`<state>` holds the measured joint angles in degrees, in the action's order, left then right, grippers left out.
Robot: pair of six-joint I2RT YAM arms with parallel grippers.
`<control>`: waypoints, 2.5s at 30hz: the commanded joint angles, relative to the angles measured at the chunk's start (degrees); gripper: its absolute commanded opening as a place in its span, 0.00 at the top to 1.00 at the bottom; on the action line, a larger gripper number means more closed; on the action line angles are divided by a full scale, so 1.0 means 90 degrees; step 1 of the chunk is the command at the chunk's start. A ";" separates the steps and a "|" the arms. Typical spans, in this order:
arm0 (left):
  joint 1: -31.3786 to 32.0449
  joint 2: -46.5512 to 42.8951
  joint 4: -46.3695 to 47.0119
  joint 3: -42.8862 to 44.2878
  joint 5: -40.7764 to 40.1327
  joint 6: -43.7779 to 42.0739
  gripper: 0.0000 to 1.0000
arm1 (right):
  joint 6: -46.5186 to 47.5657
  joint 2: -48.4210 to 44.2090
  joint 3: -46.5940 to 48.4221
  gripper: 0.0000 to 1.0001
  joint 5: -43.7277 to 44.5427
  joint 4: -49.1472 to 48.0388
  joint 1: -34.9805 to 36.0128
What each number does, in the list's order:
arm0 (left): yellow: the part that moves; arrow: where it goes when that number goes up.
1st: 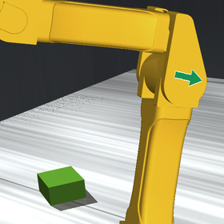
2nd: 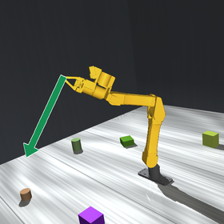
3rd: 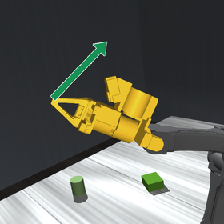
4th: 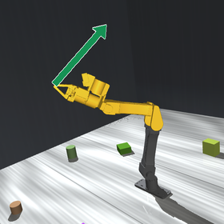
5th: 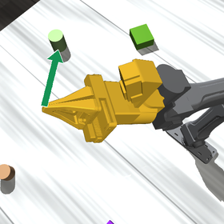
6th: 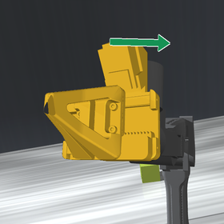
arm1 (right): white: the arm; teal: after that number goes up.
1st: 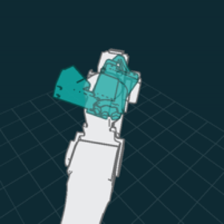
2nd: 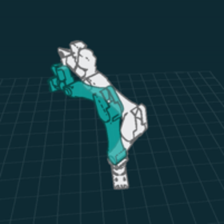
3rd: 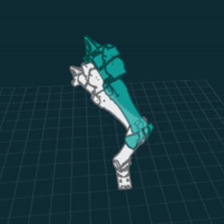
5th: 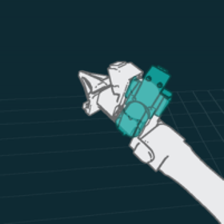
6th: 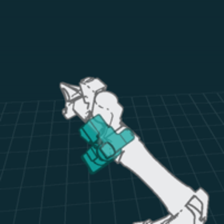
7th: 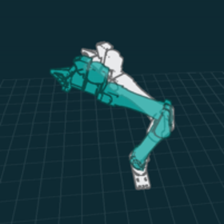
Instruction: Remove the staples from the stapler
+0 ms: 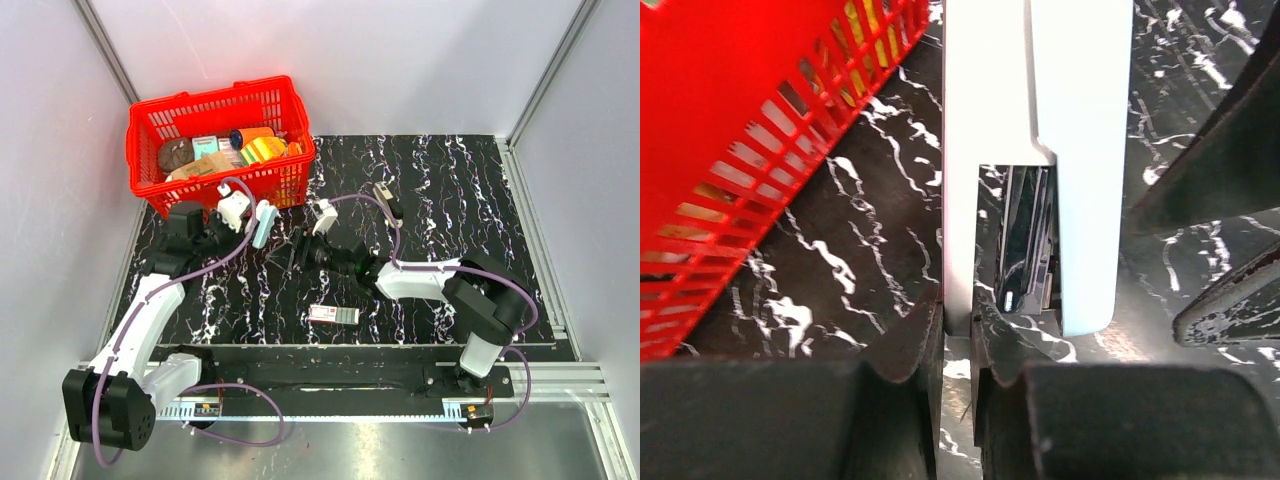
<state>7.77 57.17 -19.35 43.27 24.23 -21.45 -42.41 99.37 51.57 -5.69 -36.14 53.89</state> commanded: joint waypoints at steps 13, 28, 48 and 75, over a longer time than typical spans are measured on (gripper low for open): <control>0.0025 -0.0170 -0.0242 0.0222 0.0521 0.1300 1.00 | 0.0376 0.0140 0.0870 0.25 0.0027 -0.0917 0.0145; 0.0025 -0.0190 -0.0252 0.0271 0.0667 0.1465 1.00 | 0.0699 0.0394 0.1369 0.47 0.0417 0.0070 0.0311; 0.0025 -0.0424 -0.0214 -0.0217 -0.1040 -0.1853 1.00 | 0.1519 -0.0309 0.0921 1.00 0.0214 0.1466 0.0350; 0.0514 -0.0747 -0.0911 -0.0531 -0.0430 -0.2102 0.80 | 0.1960 -0.0690 0.1183 1.00 0.1335 0.2257 0.0497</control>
<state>12.03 51.44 -13.54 31.51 14.17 -51.62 -21.21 97.54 58.81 -2.33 -16.73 59.33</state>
